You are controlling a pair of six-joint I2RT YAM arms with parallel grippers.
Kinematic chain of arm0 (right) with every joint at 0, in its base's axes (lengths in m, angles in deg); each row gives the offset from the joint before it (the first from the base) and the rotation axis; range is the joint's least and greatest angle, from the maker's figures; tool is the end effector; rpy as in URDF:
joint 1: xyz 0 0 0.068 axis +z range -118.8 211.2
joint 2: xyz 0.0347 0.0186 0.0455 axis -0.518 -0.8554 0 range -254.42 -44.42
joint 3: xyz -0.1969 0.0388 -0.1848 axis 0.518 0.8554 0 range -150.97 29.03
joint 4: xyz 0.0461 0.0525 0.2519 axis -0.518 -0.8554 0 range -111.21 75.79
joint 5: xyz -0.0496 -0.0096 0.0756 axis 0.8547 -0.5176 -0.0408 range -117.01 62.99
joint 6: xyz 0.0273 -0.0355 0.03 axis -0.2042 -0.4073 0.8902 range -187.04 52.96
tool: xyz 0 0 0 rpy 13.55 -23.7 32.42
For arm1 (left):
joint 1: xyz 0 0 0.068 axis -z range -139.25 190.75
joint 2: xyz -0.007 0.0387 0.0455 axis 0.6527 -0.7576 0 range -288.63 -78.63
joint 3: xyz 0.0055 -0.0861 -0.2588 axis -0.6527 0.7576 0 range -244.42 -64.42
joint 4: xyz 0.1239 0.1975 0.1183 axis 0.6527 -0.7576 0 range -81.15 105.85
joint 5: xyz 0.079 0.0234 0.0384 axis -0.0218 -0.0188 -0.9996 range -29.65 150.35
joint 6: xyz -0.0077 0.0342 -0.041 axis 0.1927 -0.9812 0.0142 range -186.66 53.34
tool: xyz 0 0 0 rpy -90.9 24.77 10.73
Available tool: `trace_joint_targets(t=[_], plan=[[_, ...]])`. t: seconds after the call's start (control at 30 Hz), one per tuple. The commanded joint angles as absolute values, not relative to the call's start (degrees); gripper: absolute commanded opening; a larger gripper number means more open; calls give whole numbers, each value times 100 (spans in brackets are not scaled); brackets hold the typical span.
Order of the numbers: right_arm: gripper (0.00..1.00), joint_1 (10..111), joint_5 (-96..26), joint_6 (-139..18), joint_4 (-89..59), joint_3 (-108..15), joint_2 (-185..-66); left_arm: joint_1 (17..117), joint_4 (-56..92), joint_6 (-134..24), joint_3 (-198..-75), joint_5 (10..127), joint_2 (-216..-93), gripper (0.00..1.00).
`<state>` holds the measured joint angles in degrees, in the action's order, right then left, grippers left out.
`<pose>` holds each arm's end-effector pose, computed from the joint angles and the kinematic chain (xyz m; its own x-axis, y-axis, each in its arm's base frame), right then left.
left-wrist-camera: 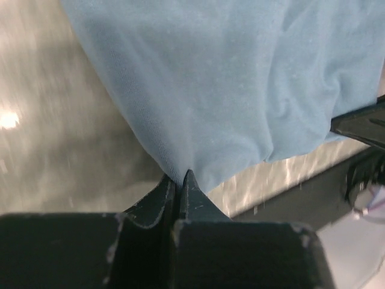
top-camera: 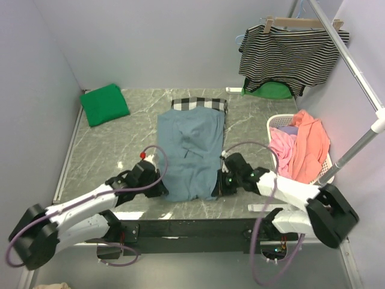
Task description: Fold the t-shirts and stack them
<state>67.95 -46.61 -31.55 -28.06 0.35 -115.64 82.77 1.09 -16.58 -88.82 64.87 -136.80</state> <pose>0.1657 0.1385 0.1525 -0.9569 -0.0321 -0.2886 -0.1928 0.8134 0.5489 0.1394 -0.1295 0.1694 -0.8988 -0.2193 -0.3796 0.0261 0.8376 -0.5457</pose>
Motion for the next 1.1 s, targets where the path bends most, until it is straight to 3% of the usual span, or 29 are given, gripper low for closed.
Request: trace_joint_targets(t=[0.0, 0.17, 0.27, 0.3, 0.33, 0.4, 0.43, 0.53, 0.73, 0.93, 1.07], plan=[[0, 7382, -4092, -2486, -3547, 380, -10491, 8741, -638, -954, -8622, 6054, -12682, 1], [0, 7374, -3440, -2344, -4179, 197, -9427, 8856, -902, -857, -8797, 5798, -12389, 1], [0, 7374, -3518, -2406, -4260, 47, -9521, 8882, -998, -936, -8938, 5859, -12573, 1], [5, 7374, -3501, -2432, -4286, -5, -9635, 8891, -1025, -927, -8956, 5851, -12626, 1], [26, 7374, -3345, -2485, -4373, -49, -9732, 8891, -1060, -927, -8956, 5833, -12635, 16], [47, 7374, -2941, -2538, -4540, -303, -10004, 8900, -1086, -901, -8999, 5772, -12626, 53], [55, 7383, -2773, -2608, -4759, -435, -10075, 8909, -1139, -857, -9052, 5615, -12618, 79], [65, 7330, -1755, -2765, -5190, -1164, -10303, 8900, -1507, -822, -9412, 5011, -12582, 99], [73, 6137, -1215, -3528, -4685, -2448, -11092, 8473, -1518, -1837, -10650, 3786, -13187, 99], [74, 4792, -2057, -4242, -3848, -4169, -13207, 6487, 490, -3272, -11969, 5373, -15207, 99], [74, 4456, -2621, -4410, -3724, -5801, -14722, 5930, 856, -3651, -13713, 6253, -17322, 99]])
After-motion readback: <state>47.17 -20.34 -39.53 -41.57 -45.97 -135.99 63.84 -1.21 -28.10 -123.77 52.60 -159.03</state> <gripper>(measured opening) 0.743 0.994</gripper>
